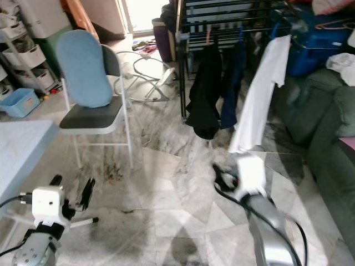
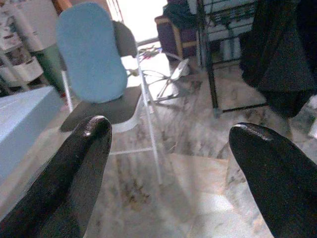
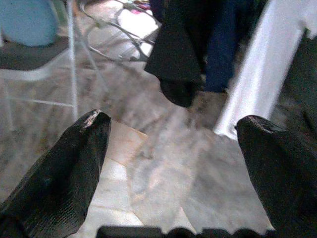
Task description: Hang hanger
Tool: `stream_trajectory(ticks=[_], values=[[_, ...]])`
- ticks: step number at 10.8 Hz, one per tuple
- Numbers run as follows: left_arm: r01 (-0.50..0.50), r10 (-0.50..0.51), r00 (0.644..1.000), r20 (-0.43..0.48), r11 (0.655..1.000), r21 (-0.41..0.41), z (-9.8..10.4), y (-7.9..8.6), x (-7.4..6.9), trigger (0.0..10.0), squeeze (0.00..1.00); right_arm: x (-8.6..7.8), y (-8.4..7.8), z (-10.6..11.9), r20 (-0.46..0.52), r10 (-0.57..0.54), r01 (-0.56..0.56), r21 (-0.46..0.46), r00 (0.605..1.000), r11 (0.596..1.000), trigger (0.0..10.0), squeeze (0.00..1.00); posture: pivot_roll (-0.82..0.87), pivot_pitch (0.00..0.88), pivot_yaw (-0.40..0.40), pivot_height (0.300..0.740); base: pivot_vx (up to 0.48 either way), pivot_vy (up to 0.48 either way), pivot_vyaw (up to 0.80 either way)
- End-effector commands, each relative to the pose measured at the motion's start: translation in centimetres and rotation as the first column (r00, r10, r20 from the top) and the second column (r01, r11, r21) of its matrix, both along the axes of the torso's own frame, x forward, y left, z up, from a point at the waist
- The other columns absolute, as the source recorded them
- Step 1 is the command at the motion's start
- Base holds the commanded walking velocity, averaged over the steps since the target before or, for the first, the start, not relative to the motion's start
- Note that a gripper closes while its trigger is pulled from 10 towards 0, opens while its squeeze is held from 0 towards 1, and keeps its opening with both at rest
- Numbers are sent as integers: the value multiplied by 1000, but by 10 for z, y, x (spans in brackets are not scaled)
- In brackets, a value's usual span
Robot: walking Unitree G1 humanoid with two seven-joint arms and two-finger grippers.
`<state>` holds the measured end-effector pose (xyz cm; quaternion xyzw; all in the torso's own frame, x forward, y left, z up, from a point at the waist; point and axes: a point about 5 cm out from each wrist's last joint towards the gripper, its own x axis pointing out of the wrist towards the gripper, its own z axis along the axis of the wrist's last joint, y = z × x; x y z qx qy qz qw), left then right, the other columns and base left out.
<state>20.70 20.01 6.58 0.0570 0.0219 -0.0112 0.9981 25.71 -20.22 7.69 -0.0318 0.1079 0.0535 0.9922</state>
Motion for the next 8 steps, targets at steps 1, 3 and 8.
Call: stream_trajectory(ticks=[1, 3, 8], values=[[-18, 18, 1000, -13, 1000, 10, 1, 3, -2, 10000, 0, -5, 2, 2, -1, -57, 57, 47, 998, 997, 10000, 0, -109, 0, 137, 740, 0, 0, 0], [-80, 80, 997, 13, 996, 36, 8, 8, -7, 10000, 0, -22, 10, 2, -11, -33, 33, 59, 999, 998, 10000, 0, -99, 0, 119, 740, 0, 0, 0], [9, -12, 999, 52, 998, 59, 23, 3, 1, 10000, 0, 2, 20, 28, 64, 36, -35, -9, 997, 999, 10000, 0, -64, 0, 44, 740, 0, 0, 0]])
